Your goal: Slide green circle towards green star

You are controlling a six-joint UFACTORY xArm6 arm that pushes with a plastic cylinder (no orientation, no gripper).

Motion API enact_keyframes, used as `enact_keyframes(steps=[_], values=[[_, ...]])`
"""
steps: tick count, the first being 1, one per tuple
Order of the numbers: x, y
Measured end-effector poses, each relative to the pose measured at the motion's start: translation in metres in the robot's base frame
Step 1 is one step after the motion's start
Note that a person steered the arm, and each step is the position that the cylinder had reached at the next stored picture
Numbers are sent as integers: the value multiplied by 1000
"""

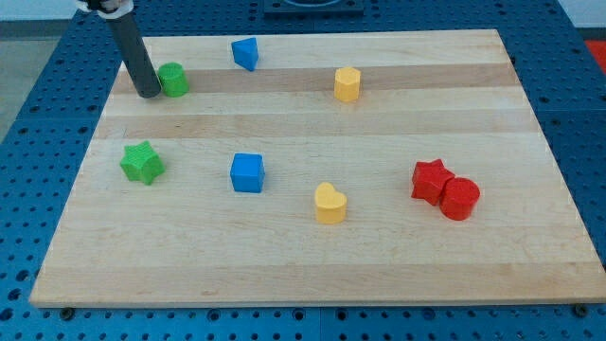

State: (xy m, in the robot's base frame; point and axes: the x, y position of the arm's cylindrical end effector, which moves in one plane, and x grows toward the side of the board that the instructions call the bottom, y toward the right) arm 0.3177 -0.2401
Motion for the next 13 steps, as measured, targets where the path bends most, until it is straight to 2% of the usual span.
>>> enact_keyframes(steps=[2, 4, 5, 6, 10, 11, 12, 13], values=[[-1, -2], [-7, -46], [-42, -26], [-42, -15], [5, 185], [18, 202], [15, 188], [10, 148]])
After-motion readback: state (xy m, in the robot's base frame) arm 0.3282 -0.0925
